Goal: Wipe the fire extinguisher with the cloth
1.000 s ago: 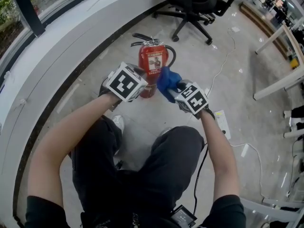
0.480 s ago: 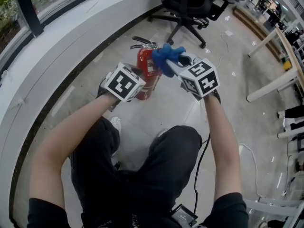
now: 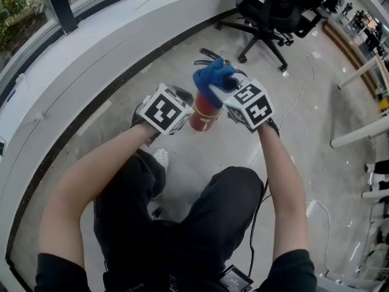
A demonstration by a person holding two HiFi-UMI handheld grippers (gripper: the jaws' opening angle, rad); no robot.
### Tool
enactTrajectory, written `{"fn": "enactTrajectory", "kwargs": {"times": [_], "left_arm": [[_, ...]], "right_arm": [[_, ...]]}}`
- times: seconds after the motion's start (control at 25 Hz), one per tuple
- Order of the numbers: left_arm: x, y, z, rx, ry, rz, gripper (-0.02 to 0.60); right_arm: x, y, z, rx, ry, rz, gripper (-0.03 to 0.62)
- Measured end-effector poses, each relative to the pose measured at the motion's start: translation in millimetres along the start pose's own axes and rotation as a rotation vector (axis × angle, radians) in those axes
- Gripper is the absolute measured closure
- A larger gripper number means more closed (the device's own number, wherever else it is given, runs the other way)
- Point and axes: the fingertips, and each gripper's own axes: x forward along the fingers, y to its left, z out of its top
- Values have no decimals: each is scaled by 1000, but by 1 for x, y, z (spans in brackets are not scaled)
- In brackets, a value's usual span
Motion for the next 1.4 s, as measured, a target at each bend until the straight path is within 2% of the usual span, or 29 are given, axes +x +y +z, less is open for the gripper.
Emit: {"fn": "enactTrajectory", "kwargs": {"times": [0.32,0.48,0.76,0.92,1.12,1.4], "left_arm": [[12,-21,7,36,-6,-56,575],[21,-34,13,54,-8,-79,575],[29,-49,21,76,-4,-108,575],[22,-53,24,93,-21,-102,575],[-1,-43,20,71,-51,-52,575],[-52,-41,24,59,-159,20,575]], "right_arm": [[4,28,-43,48,29,61,526],[-3,30,-73,85,64,58,526],[-35,-6,-127,229,120,-63,526],[-58,-20,-148,325,104,-162,526],[-93,-21,-126,442,-43,-239,526],[-133,10,-57,433,-247,-266,526]]}}
